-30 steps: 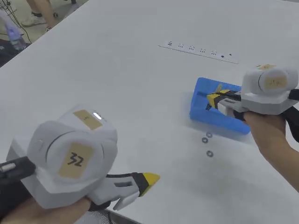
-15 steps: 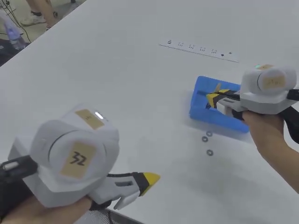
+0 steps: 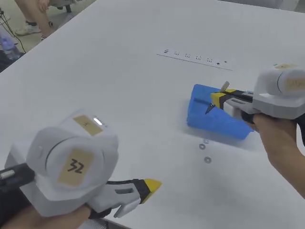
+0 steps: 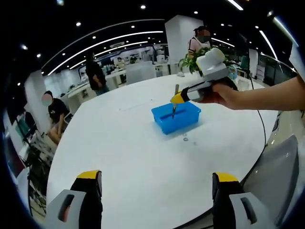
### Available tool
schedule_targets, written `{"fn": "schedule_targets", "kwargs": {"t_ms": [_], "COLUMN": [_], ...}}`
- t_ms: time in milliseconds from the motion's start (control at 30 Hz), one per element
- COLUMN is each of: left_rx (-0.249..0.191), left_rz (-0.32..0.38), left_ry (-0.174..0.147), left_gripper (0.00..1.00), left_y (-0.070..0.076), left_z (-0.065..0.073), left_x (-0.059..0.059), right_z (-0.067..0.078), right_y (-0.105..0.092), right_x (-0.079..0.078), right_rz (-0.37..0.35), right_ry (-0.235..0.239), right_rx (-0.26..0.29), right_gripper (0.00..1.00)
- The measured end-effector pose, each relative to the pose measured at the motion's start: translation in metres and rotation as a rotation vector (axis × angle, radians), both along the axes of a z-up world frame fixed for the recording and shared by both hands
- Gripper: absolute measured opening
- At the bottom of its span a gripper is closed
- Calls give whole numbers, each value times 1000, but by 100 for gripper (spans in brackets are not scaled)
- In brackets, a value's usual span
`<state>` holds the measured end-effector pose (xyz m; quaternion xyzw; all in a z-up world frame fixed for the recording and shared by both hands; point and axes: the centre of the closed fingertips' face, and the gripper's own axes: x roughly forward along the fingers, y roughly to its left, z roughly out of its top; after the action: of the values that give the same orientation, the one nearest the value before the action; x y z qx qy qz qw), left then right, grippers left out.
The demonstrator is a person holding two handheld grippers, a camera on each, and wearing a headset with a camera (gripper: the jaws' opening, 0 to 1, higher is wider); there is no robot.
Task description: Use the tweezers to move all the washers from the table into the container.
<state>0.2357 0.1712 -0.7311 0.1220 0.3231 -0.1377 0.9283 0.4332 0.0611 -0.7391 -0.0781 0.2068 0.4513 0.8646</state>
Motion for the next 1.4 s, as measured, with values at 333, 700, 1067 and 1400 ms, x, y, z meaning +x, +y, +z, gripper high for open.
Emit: {"fn": "schedule_targets", "kwargs": {"t_ms": [333,700,1067,1400], "left_rx": [-1,2,4,6], "left_rz": [1,-16,-11,-5], "left_ry": [-10,16,22,31], "left_gripper": [99,99,99,99], "left_y": [0,-5,-6,-8], "left_z": [4,-3,-4,-8], "left_x": [-1,-1,-2,-4], "right_z": [1,-31,-46,-52], "right_y": [-7,-9,-10,-13], "right_x": [-32,-54,-54,-53], "right_rz": [15,44,37,7], "right_ry": [21,66,92,76], "right_rx": [30,-35,-51,-35], "right_gripper": [2,2,2,2]}}
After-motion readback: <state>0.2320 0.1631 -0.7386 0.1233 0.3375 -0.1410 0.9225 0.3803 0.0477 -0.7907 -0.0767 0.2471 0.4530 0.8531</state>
